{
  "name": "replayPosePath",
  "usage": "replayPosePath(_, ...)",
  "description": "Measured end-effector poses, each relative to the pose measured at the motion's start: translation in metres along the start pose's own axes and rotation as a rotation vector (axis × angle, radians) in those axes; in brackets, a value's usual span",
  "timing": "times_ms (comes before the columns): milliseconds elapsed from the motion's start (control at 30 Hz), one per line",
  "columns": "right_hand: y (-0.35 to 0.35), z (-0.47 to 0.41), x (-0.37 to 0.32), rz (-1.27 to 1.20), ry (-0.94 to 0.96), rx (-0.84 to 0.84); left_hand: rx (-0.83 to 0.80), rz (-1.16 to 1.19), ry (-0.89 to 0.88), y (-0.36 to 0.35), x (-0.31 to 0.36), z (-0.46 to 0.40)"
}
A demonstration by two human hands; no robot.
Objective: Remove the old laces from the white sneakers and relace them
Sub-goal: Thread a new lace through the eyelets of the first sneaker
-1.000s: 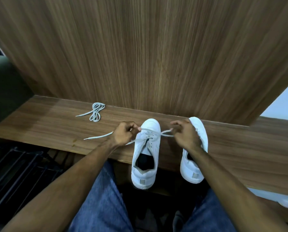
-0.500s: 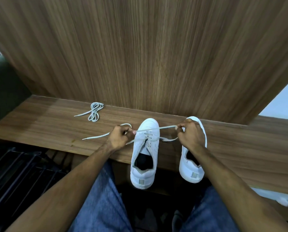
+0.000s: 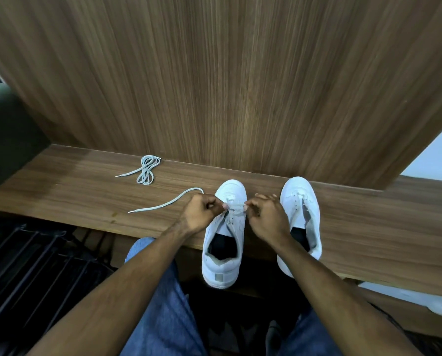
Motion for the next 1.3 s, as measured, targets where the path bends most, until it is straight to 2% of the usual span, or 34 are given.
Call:
replayPosePath(133, 0.005, 0.001, 0.002, 0.042, 0.037, -0.074, 0.009, 0.048, 0.047, 0.001, -0.001, 0.004)
replayPosePath(300, -0.011, 0.006, -0.017, -0.127, 0.028, -0.189, 0.042, -0.073, 0.012, -0.016, -0.004, 0.003)
replayPosePath(433, -0.016, 0.003, -0.016, -0.068, -0.016, -0.154, 0.121, -0.087, 0.022, -0.013, -0.019, 0.006)
replayPosePath(633, -0.021, 0.007, -0.006, -0.180, -0.198, -0.136, 0.206, -0.040, 0.097, -0.008, -0.032, 0.026)
replayPosePath(767, -0.025, 0.007, -0.012, -0.138, -0.210, -0.140, 0.195, -0.051, 0.174, -0.003, -0.034, 0.021)
replayPosePath(900, -0.029, 0.006, -0.020, 0.006, -0.202, -0.175, 0.182, 0.106, 0.334, -0.003, -0.033, 0.020)
replayPosePath(1033, -0.030, 0.007, -0.027, 0.082, -0.166, -0.154, 0.184, 0.182, 0.392, -0.004, -0.034, 0.021)
replayPosePath(1300, -0.034, 0.017, -0.021, -0.094, -0.226, -0.107, 0.201, 0.244, 0.436, -0.005, -0.034, 0.023)
Point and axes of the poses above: each hand's wrist, its own z-axis away from the middle knuckle, its own y-axis out of the back of the hand, x = y × z, the point moved 5 cm from there along -z, towards the middle knuckle, and after that the axes turned 10 degrees about x, right-handed, at the moved point
